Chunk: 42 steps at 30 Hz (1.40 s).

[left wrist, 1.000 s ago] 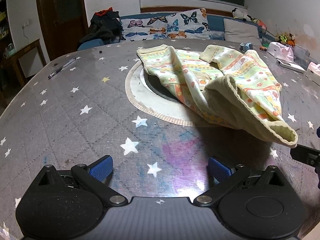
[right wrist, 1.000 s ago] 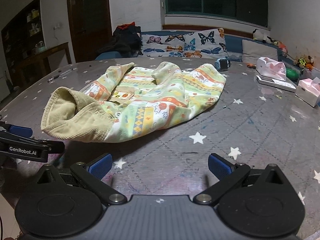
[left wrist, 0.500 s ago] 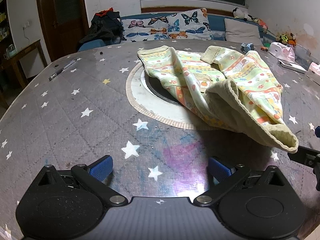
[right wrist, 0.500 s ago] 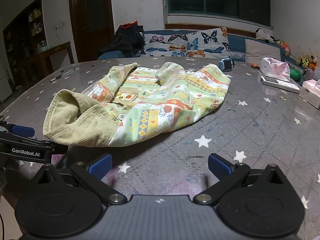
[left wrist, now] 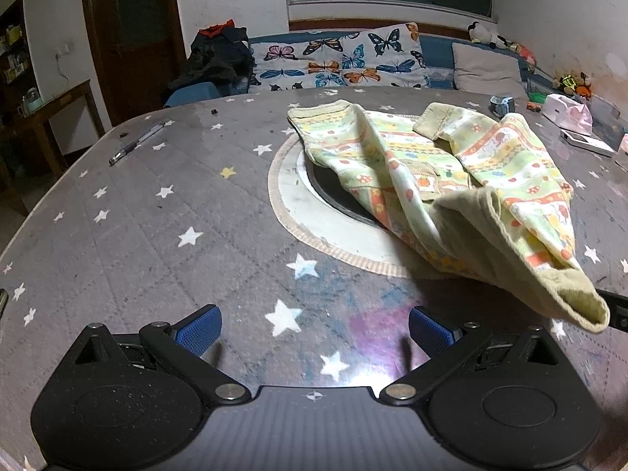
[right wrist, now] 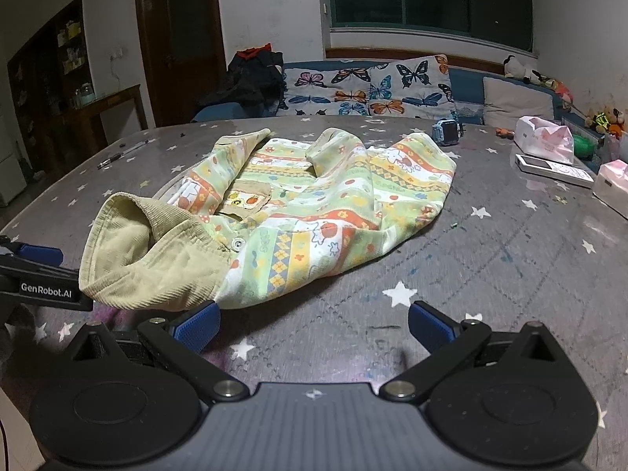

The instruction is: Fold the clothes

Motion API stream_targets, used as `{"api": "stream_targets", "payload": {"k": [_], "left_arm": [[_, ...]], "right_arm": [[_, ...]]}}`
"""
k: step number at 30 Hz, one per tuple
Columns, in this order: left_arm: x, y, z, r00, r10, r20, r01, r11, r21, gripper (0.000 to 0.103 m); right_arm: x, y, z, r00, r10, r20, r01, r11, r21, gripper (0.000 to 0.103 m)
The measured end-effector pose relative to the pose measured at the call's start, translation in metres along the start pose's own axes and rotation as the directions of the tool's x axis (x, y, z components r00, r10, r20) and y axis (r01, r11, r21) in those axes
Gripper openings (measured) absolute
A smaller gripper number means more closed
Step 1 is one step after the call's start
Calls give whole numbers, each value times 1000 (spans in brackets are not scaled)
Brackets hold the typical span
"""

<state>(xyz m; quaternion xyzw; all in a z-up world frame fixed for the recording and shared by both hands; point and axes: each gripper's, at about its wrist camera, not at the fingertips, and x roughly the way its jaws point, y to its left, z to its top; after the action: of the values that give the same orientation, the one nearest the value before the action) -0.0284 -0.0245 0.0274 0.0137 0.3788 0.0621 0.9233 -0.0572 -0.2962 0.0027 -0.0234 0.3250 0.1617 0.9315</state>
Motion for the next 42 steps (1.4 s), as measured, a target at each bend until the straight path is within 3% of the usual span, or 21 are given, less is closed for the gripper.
{"api": "stream_targets", "payload": {"k": [11,23,27,32,37,39,41,42], "left_arm": [[-1,20,27,997,59,44,-56,997,-54,103],[9,0,92,988,-39,150,36,999,23,100],[31,-7,112,988,-60,143,53,997,50,91],[67,-14,133,991,-71,112,65,996,57,90],[98,-23,150,994,-75,81,67,994,90,90],[110,-27,154,996,-66,65,59,993,104,89],[121,-27,155,997,-62,39,58,993,108,78],[126,-26,154,998,-63,20,61,993,102,67]], "right_arm": [[-2,-10,19,1000,6,20,-6,1000,-3,102],[38,-23,80,1000,3,22,-2,998,-56,86],[63,-25,103,1000,-1,16,2,998,-70,81],[98,-30,124,1000,0,-1,0,998,-58,73],[143,-39,135,998,-4,-55,3,1000,-31,62],[157,-42,136,997,-3,-76,1,1000,-20,50],[165,-46,135,996,9,-92,-10,1000,-2,39],[167,-48,134,995,18,-98,-17,1000,9,32]]}}
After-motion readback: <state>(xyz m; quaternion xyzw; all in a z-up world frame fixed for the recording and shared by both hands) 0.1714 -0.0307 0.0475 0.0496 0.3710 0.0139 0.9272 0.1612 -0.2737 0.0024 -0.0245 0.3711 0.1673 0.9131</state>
